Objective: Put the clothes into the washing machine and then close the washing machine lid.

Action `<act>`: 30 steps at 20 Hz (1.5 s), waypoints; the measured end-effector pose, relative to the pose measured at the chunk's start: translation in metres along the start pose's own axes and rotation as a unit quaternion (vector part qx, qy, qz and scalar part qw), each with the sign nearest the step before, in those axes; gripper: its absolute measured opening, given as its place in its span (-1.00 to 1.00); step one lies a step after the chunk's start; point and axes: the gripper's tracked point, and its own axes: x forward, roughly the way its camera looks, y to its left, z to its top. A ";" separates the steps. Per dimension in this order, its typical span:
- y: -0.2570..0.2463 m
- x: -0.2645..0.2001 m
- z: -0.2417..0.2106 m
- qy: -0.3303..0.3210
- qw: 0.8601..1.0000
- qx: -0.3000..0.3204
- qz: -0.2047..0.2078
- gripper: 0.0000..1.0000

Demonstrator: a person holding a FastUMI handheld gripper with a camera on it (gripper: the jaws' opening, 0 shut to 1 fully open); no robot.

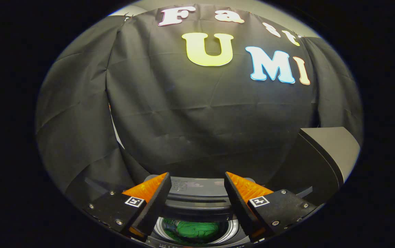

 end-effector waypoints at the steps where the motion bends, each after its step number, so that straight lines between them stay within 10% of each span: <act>1: 0.000 -0.004 -0.006 0.002 1.000 -0.003 0.000 0.90; 18: 0.013 -0.081 -0.047 -0.028 0.999 -0.045 -0.011 0.91; 30: -0.064 -0.302 -0.075 -0.096 0.994 -0.044 -0.011 0.91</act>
